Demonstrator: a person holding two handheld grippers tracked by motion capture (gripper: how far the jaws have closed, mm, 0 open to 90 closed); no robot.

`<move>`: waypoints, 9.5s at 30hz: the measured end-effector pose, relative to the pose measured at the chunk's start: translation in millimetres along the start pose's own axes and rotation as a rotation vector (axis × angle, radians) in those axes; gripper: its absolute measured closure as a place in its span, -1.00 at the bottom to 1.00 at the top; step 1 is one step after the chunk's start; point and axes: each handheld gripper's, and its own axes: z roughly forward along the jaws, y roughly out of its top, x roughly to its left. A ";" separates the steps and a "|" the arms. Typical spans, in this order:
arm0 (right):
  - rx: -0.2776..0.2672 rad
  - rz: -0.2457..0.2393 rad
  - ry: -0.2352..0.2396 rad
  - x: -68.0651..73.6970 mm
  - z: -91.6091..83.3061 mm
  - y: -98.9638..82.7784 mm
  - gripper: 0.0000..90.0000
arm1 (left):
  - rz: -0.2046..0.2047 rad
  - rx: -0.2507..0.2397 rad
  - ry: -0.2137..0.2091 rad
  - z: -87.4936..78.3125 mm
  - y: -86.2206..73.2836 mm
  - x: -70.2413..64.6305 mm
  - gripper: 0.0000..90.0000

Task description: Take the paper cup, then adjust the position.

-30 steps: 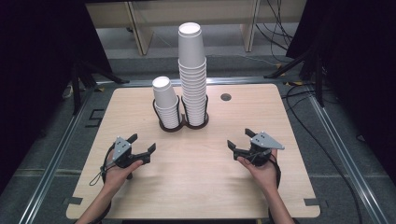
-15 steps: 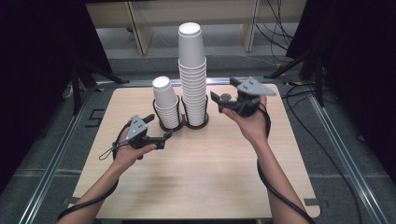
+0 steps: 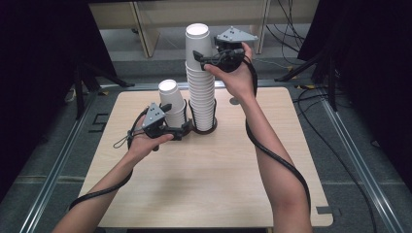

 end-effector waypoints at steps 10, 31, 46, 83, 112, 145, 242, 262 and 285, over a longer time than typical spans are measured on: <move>0.021 0.001 0.019 4.3 24.2 11.7 -0.67 | 0.006 0.015 -0.012 7.1 -0.3 -4.7 -0.91; -0.094 -0.018 0.005 7.1 17.3 45.1 -0.49 | 0.002 0.001 -0.022 12.0 7.3 -8.2 -0.91; -0.232 -0.001 0.007 4.0 1.8 61.8 -0.47 | 0.007 -0.005 -0.025 10.6 9.2 -7.6 -0.91; -0.353 0.011 0.021 11.0 -38.3 62.6 -0.46 | -0.004 -0.028 -0.028 10.7 9.4 -11.7 -0.90; -0.362 0.002 0.027 19.2 -85.6 31.2 -0.45 | 0.033 -0.034 -0.041 2.5 13.5 -15.6 -0.91; -0.214 0.042 0.060 49.5 -97.5 -67.2 -0.45 | 0.040 -0.035 -0.068 -22.4 -1.2 -23.6 -0.94; -0.003 0.202 0.312 113.3 -71.8 -188.2 -0.55 | 0.070 0.244 -0.365 6.1 -47.6 -52.6 -0.66; 0.039 0.219 0.346 108.1 -75.3 -189.4 -0.69 | 0.120 0.276 -0.369 3.6 -41.5 -45.2 -0.50; 0.224 0.098 0.266 82.9 -116.8 -225.9 -0.67 | 0.624 0.723 -0.356 12.4 -30.6 -22.8 -0.49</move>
